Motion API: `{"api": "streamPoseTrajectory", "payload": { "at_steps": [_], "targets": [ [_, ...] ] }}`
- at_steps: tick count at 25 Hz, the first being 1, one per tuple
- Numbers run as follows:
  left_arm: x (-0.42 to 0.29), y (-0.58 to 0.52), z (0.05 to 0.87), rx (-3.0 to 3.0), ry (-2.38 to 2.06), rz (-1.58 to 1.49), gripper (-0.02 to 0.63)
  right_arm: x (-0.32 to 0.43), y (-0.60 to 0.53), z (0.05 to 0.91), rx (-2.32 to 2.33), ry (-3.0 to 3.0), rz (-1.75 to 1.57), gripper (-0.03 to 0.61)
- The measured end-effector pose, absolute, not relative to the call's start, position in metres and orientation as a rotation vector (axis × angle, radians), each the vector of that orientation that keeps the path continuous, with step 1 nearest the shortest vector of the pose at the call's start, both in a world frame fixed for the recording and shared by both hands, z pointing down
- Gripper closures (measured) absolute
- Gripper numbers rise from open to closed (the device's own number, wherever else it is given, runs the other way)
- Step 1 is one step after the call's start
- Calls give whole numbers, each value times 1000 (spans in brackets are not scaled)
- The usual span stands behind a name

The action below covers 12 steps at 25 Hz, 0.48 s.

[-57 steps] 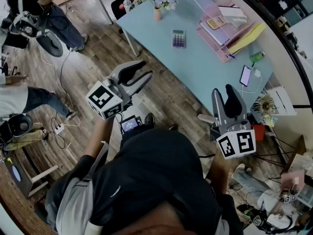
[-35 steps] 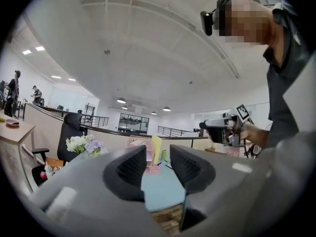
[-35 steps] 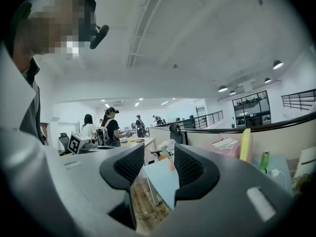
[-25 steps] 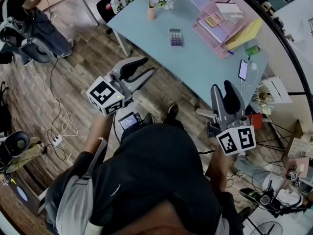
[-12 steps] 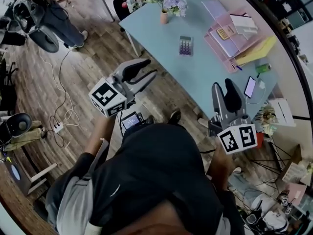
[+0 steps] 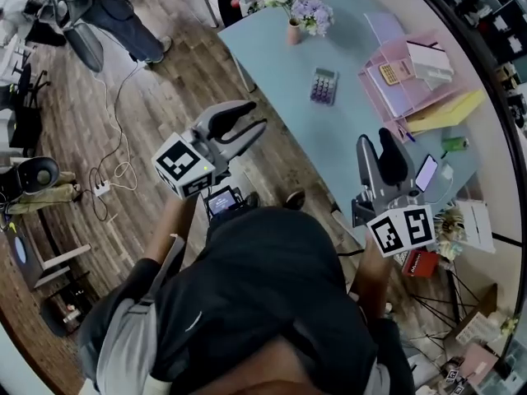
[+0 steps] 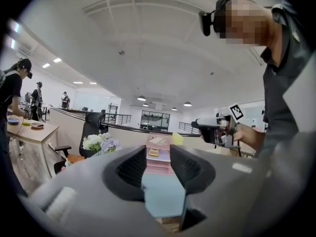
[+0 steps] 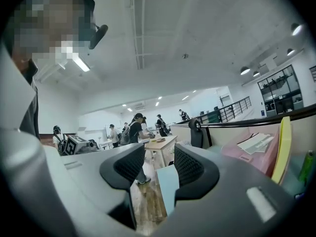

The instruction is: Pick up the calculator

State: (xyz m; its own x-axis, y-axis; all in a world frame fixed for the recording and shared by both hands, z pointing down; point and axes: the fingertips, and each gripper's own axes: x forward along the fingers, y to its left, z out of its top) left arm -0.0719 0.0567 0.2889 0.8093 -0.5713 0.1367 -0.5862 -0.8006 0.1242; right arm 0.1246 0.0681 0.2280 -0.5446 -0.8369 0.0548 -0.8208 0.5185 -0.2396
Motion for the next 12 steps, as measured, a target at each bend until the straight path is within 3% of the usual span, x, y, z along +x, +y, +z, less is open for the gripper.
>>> {"api": "streamPoseTrajectory", "payload": {
  "at_steps": [12],
  "targets": [
    [-39,58,291,2776,-1069,180,456,162,46,242,-1302,2723,-418,408]
  ]
}}
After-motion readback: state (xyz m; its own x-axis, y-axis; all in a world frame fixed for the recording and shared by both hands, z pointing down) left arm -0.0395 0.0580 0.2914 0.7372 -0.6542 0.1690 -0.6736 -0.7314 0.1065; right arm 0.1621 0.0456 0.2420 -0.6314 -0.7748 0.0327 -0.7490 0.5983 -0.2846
